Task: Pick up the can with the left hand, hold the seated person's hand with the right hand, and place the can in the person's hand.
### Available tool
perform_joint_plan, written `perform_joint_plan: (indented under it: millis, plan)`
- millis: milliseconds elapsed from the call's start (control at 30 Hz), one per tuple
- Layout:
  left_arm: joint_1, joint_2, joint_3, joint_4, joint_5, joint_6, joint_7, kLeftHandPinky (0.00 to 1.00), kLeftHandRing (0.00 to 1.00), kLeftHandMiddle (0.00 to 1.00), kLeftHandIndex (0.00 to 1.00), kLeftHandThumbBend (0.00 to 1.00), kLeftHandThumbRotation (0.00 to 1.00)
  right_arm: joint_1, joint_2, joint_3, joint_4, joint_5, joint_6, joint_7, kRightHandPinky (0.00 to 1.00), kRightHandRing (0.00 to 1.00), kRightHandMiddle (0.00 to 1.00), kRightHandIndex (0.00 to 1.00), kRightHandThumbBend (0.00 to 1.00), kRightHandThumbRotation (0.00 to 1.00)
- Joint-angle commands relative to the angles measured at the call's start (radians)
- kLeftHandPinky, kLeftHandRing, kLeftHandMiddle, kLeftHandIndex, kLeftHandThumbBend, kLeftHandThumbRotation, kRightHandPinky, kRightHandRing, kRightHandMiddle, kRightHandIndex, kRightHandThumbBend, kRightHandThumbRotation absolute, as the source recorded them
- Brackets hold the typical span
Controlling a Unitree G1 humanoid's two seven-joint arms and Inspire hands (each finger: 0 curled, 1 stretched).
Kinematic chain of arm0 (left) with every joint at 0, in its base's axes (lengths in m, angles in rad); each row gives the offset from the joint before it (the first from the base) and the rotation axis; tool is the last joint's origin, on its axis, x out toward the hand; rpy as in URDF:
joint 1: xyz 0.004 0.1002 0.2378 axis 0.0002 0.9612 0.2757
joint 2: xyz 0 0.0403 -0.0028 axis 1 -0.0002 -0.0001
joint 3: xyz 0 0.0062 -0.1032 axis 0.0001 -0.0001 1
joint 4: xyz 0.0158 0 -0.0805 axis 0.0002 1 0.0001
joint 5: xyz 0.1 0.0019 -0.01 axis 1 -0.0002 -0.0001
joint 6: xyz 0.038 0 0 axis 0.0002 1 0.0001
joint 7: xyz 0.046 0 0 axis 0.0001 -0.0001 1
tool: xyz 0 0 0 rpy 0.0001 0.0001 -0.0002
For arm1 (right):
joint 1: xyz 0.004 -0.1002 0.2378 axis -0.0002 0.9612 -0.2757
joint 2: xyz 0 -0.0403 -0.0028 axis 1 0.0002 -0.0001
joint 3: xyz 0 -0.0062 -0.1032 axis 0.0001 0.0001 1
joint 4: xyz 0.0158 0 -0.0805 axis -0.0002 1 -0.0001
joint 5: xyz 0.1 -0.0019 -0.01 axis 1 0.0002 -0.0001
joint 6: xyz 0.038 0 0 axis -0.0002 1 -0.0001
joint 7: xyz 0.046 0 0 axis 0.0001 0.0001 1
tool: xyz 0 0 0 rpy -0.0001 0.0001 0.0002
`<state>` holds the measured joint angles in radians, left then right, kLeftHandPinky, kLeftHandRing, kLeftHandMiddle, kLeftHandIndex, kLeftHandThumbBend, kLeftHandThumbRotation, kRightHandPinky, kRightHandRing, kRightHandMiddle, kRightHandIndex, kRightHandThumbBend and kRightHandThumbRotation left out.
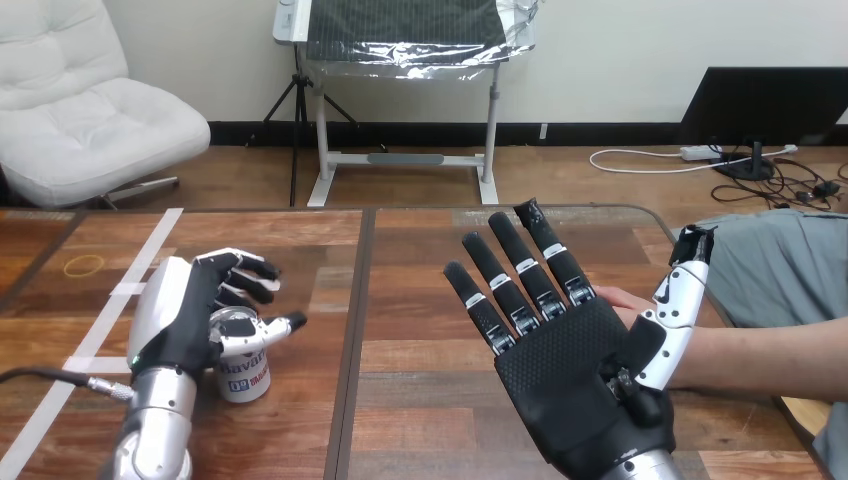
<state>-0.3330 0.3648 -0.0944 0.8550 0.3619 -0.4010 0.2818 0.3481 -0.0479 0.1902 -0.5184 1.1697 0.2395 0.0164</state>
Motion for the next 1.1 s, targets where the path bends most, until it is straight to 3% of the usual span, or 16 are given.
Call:
perform_joint_plan:
  millis: [0,400,733,1067]
  plan:
    - [-0.027,-0.032,0.054,-0.001,-0.095,-0.027,-0.053,0.56,0.6,0.63,0.64,0.72,0.02,-0.053,0.05,-0.02,-0.01,0.002,-0.002,0.033,1.0,1.0,1.0,1.0,0.65,1.0]
    - [-0.007,-0.057,0.107,-0.007,-0.227,-0.046,-0.146,0.72,0.75,0.77,0.77,0.79,0.14,-0.053,0.052,-0.027,-0.008,0.015,0.006,0.031,1.0,1.0,1.0,1.0,0.65,1.0]
    - [0.025,-0.059,0.122,-0.03,-0.257,-0.044,-0.193,0.78,0.81,0.83,0.84,0.83,0.25,-0.055,0.052,-0.036,-0.01,0.023,0.015,0.028,1.0,1.0,1.0,1.0,0.64,1.0]
    - [0.055,-0.051,0.123,-0.051,-0.242,-0.039,-0.219,0.84,0.87,0.88,0.9,0.87,0.33,-0.06,0.048,-0.046,-0.008,0.026,0.021,0.029,1.0,1.0,1.0,1.0,0.63,1.0]
